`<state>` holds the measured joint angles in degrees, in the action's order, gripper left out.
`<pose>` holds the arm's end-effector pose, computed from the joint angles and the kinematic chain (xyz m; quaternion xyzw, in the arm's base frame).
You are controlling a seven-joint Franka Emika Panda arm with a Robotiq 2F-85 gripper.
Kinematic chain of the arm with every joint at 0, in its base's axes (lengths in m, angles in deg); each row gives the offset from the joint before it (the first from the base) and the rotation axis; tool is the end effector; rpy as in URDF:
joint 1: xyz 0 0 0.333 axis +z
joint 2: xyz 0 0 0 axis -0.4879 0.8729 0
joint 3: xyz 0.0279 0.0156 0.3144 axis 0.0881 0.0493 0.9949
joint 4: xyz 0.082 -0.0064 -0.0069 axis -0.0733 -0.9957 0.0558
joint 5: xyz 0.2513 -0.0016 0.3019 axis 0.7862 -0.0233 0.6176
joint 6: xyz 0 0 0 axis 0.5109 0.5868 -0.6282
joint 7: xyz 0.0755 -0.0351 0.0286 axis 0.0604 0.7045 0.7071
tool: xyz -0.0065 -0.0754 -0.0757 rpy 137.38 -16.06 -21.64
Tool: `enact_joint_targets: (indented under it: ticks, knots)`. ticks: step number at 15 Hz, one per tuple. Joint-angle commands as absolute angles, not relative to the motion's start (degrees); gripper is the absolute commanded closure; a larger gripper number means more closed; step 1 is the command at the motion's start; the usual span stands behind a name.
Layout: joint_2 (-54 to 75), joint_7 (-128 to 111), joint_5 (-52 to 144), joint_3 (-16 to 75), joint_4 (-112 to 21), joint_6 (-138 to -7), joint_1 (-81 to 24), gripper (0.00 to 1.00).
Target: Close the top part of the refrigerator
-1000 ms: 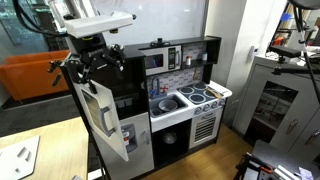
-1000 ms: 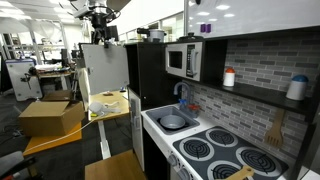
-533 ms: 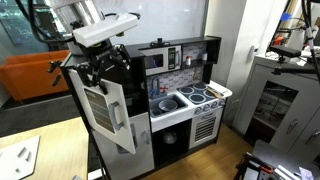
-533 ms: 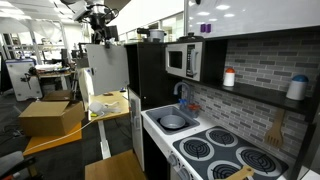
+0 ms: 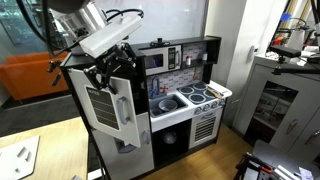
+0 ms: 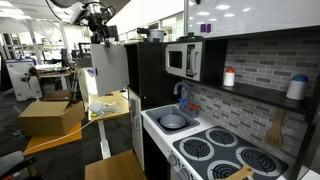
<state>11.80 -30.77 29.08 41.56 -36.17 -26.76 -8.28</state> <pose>0.5760 0.2634 0.5026 0.9828 0.0341 -0.0188 0.1803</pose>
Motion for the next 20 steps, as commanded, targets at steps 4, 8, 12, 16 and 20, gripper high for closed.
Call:
enact_joint_targets:
  ticks: [4, 8, 12, 16, 20]
  knots:
    - [8.1, -35.3, 20.7, 41.8, -41.1, -27.5, -6.8, 0.0]
    - [7.5, -36.9, 16.7, 42.3, -42.8, -27.4, -6.5, 0.0]
    - [7.6, -39.5, 14.9, 43.7, -43.9, -26.4, -5.4, 0.0]
    - [7.6, -42.2, 13.1, 45.5, -44.6, -24.8, -3.7, 0.0]
    - [7.3, -43.6, 9.4, 46.3, -45.6, -23.9, -2.9, 0.0]
